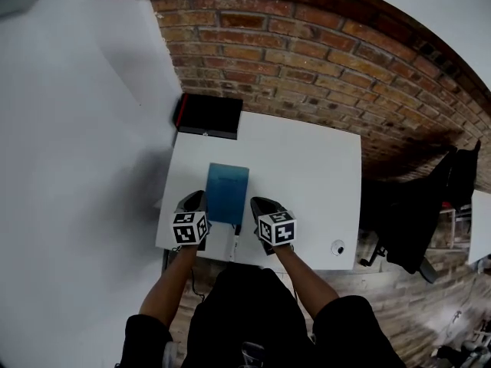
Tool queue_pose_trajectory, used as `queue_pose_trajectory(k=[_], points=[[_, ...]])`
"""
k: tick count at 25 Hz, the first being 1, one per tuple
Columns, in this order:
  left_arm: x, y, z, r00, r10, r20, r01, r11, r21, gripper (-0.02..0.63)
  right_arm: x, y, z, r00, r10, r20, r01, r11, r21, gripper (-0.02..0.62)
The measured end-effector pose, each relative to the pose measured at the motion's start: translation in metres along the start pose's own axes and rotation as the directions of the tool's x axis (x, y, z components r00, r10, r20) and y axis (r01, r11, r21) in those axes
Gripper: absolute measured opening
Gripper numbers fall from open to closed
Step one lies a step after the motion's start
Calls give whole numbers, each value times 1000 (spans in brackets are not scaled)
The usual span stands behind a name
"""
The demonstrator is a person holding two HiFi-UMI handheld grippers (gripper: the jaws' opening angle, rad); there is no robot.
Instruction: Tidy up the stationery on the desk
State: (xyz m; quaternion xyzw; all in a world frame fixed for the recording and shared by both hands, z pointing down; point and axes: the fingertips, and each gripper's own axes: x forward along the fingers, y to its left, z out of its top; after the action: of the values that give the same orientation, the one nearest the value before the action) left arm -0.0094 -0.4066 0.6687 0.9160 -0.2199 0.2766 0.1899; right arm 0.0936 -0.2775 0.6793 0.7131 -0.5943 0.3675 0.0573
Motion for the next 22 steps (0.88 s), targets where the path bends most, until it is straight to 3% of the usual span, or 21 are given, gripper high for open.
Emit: queue_pose_trajectory(k=[4, 14, 22], points=[[-20, -20, -9, 1000, -10, 5, 10, 1000, -1, 23, -33, 4, 2, 997, -36, 63, 40, 998, -53, 23], [-85, -83, -43, 998, -21, 51, 20, 999, 26, 21, -117, 14, -33, 985, -60, 160, 66, 997, -33, 24], [-122, -86, -84, 1000, -7, 13, 7, 1000, -10, 21, -126, 45, -82, 994, -66, 87, 67, 998, -10, 28]])
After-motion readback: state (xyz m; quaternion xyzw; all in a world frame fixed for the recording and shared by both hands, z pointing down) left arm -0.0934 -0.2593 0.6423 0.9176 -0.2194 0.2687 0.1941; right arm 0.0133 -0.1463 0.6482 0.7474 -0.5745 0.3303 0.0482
